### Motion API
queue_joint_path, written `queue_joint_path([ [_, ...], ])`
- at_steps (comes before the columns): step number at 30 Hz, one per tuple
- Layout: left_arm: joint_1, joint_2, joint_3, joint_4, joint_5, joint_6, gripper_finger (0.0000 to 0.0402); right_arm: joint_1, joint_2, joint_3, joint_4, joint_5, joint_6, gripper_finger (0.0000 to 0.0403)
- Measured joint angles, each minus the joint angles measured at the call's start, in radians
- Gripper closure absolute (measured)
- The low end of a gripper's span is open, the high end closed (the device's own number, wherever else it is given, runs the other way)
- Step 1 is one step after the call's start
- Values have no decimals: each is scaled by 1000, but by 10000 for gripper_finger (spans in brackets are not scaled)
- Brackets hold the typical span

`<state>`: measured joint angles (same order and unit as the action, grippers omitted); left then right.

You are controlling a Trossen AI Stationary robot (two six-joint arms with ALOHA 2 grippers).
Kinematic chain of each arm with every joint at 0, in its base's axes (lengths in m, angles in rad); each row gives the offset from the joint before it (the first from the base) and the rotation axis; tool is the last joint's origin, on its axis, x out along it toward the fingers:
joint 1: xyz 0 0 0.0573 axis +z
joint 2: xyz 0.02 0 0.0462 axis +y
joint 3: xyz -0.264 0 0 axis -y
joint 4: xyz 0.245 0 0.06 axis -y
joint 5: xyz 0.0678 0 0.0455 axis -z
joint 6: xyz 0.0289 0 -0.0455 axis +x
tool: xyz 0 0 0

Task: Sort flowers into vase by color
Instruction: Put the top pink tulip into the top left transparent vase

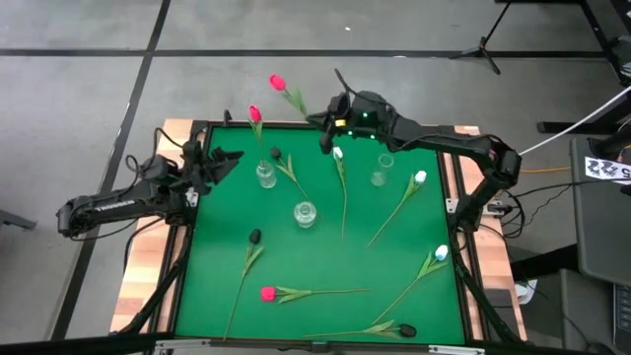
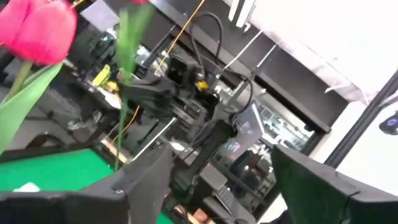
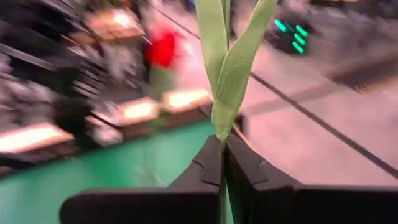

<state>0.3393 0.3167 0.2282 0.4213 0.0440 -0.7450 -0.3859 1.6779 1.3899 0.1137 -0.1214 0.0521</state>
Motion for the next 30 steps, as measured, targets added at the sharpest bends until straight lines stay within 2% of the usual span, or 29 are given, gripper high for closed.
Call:
queue_joint_path([
  [3,-1,41,31,-1,0,44,131,45,0,0,70,-46,27,391],
  [11,-1,203,136,-2,-3,191,131,145,2,0,147,-29,18,395],
  [19,-11,330,179,104,13,249,131,156,2,0,184,-27,15,389],
  [30,-65,460,251,116,-1,385,131,187,9,0,184,-11,12,388],
])
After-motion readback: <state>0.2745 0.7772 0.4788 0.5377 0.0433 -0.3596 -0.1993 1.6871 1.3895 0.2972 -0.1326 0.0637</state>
